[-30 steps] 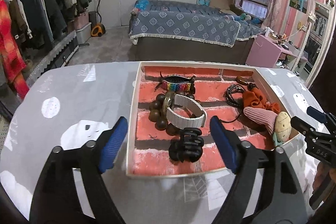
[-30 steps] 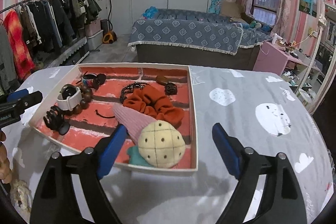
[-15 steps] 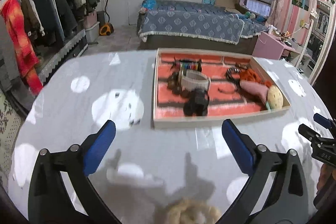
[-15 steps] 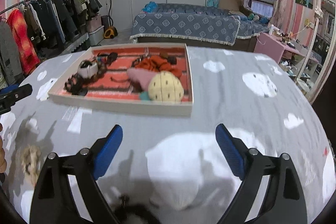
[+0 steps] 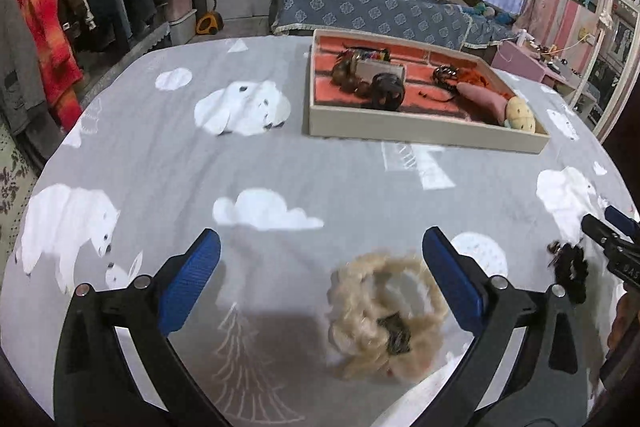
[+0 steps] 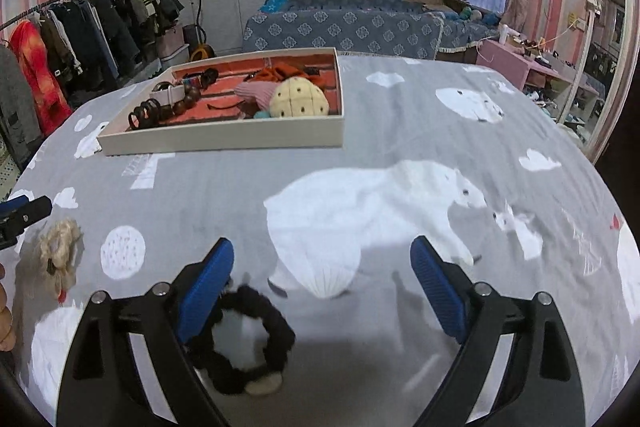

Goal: Organize jewelry
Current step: 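Grasp the cream scrunchie with left tool while right tool grasps the black beaded hair tie, then lower the cream scrunchie into the tray with left tool while right tool lowers the hair tie, both opening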

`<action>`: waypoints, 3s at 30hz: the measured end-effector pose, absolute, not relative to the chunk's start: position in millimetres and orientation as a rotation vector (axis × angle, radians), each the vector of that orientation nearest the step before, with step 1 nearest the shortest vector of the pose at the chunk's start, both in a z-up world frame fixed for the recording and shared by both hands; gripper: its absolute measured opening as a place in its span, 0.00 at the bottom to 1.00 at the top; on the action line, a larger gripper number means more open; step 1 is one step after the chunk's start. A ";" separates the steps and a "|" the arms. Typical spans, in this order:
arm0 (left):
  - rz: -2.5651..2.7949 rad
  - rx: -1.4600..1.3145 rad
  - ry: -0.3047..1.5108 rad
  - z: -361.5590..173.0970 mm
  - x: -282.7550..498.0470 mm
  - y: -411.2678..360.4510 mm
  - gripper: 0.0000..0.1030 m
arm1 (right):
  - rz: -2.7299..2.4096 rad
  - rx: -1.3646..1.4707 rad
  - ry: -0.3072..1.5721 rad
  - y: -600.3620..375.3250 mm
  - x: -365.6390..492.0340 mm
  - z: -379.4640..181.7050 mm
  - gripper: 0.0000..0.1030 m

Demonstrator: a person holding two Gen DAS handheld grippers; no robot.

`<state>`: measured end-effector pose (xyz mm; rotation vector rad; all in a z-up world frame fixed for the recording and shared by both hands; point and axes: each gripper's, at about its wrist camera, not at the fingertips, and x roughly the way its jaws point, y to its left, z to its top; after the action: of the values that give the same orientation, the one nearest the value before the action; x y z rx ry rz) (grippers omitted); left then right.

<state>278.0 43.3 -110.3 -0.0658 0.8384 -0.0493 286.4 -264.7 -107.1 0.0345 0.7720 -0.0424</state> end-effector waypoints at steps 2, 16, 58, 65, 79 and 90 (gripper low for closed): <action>-0.045 -0.067 0.846 -115.3 273.7 44.8 0.95 | -0.051 0.025 0.775 -265.6 282.7 -110.5 0.86; -0.057 -0.038 0.899 -135.8 262.5 47.6 0.95 | -0.056 -0.002 0.806 -261.1 270.8 -122.4 0.86; -0.152 0.037 0.847 -116.2 282.6 18.8 0.08 | 0.071 -0.060 0.761 -249.8 300.0 -82.1 0.10; -0.150 0.031 0.726 -66.1 326.8 8.3 0.08 | 0.077 -0.046 0.628 -239.5 343.6 -36.4 0.09; -0.119 -0.058 0.656 -38.1 465.0 -4.1 0.08 | 0.077 -0.016 0.535 -220.1 472.1 -12.4 0.09; -0.090 0.016 0.714 -84.2 523.2 -14.0 0.08 | 0.048 -0.055 0.630 -215.0 528.2 -73.8 0.09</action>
<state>523.2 -14.0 -84.2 0.0159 0.7139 -0.0896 528.2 -215.0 -73.8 -0.0550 0.6299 0.0475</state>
